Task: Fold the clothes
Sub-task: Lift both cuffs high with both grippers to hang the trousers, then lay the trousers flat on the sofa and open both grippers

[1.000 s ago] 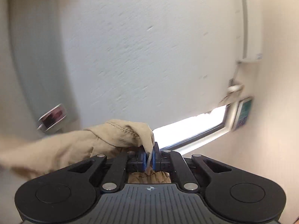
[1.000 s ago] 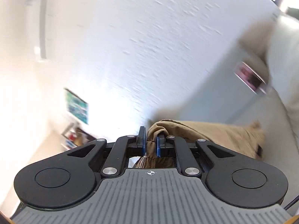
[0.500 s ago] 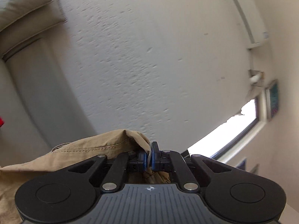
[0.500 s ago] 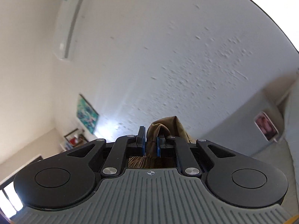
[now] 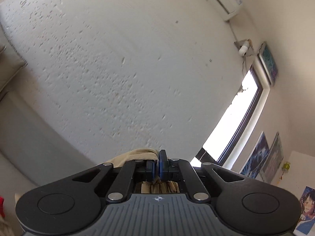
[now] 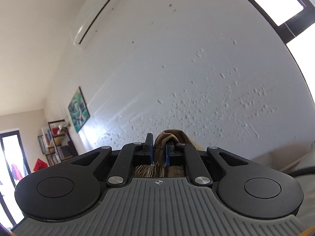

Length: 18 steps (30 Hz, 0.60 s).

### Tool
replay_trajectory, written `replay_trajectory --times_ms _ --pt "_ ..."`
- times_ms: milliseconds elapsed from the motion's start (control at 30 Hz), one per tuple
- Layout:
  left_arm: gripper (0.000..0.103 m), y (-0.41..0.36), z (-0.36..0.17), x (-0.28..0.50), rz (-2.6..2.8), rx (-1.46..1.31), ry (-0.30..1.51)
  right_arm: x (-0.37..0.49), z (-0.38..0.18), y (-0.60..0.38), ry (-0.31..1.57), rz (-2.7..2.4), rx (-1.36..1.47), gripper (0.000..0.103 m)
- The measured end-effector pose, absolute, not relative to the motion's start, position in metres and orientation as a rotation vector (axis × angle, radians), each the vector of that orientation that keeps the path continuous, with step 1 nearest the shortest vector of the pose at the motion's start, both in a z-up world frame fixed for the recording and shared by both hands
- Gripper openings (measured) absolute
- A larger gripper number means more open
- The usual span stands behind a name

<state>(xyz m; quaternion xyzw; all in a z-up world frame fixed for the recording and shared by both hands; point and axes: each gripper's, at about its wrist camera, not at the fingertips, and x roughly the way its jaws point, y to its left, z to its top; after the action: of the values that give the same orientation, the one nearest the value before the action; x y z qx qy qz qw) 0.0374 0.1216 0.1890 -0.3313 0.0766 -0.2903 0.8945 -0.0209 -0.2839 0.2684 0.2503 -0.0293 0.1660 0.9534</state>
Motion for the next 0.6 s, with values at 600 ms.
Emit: replay_trajectory --times_ms 600 --pt "0.032 0.074 -0.096 0.049 -0.102 -0.462 1.166 0.001 -0.109 -0.282 1.060 -0.005 0.661 0.042"
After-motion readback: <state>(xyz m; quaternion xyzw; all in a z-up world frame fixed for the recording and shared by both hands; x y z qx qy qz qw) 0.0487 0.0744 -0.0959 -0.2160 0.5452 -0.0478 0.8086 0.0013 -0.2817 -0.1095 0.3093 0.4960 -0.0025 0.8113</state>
